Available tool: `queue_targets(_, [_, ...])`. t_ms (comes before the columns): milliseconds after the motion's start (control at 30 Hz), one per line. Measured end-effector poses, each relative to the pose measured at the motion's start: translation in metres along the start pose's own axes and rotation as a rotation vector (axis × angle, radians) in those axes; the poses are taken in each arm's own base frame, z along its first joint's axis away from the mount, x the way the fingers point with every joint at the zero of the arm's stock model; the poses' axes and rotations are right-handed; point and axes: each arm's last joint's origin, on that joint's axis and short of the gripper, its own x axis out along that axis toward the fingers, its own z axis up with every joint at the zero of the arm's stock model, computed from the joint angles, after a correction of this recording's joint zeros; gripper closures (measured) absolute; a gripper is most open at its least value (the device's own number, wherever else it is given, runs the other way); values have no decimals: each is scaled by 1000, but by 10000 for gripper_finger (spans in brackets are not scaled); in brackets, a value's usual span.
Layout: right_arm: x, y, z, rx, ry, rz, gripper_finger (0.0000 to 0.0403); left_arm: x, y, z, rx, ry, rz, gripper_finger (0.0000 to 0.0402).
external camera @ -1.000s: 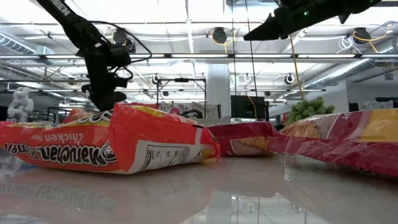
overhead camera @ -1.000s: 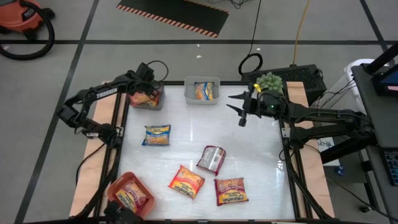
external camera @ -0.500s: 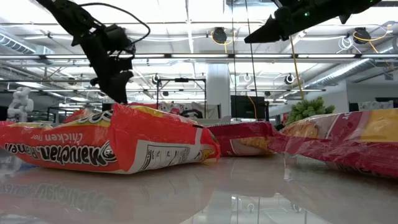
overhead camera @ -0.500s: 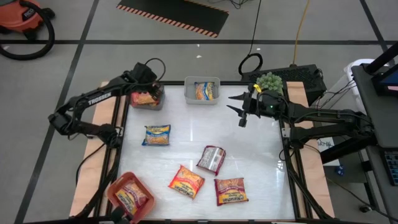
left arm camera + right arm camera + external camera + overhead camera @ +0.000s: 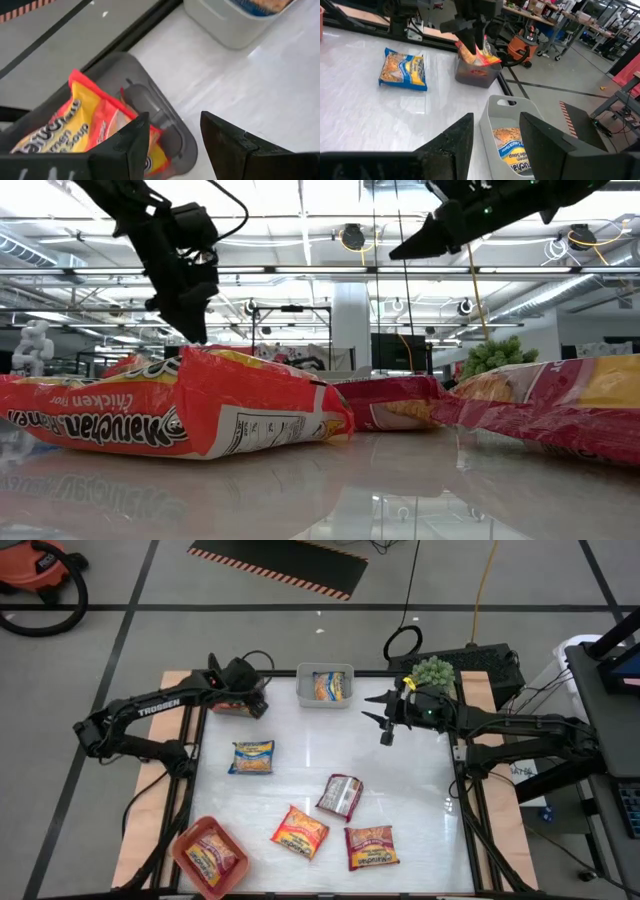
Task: Sort Maruchan noodles
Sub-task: Put the top orange noodle pack into the black bin
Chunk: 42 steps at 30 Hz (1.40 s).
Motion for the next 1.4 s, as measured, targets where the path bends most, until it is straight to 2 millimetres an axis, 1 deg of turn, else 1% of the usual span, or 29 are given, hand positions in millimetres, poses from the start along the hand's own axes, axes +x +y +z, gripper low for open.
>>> queue_targets(167, [5, 2, -3, -4, 21, 7, 248, 0, 1, -7, -41, 68, 61, 220])
queue_targets(367, [5, 2, -3, -8, 22, 7, 248, -1, 12, -17, -98, 170, 165, 220])
queue_targets(567, [5, 2, -3, -10, 21, 7, 248, -2, 24, -24, -164, 229, 263, 220])
queue_targets(667, [5, 1, -3, -9, 17, 6, 248, -1, 28, -22, -190, 203, 336, 220])
queue_targets(800, [5, 1, -2, -9, 11, 4, 248, -1, 32, -15, -207, 111, 446, 220])
queue_targets(967, [5, 1, -2, -9, 10, 3, 248, 1, 41, -8, -263, 47, 463, 220])
queue_targets(1033, [5, 1, -2, -8, 7, 3, 248, 6, 44, -6, -281, 34, 457, 220])
queue_targets(1133, [5, 1, -1, -7, -3, -1, 248, 17, 46, -6, -288, 66, 420, 220])
queue_targets(1267, [5, 0, 0, -6, -15, -5, 248, 38, 45, -5, -251, 114, 400, 220])
queue_targets(1400, [5, 1, 0, -7, -14, -4, 248, 49, 44, -2, -250, 99, 398, 220])
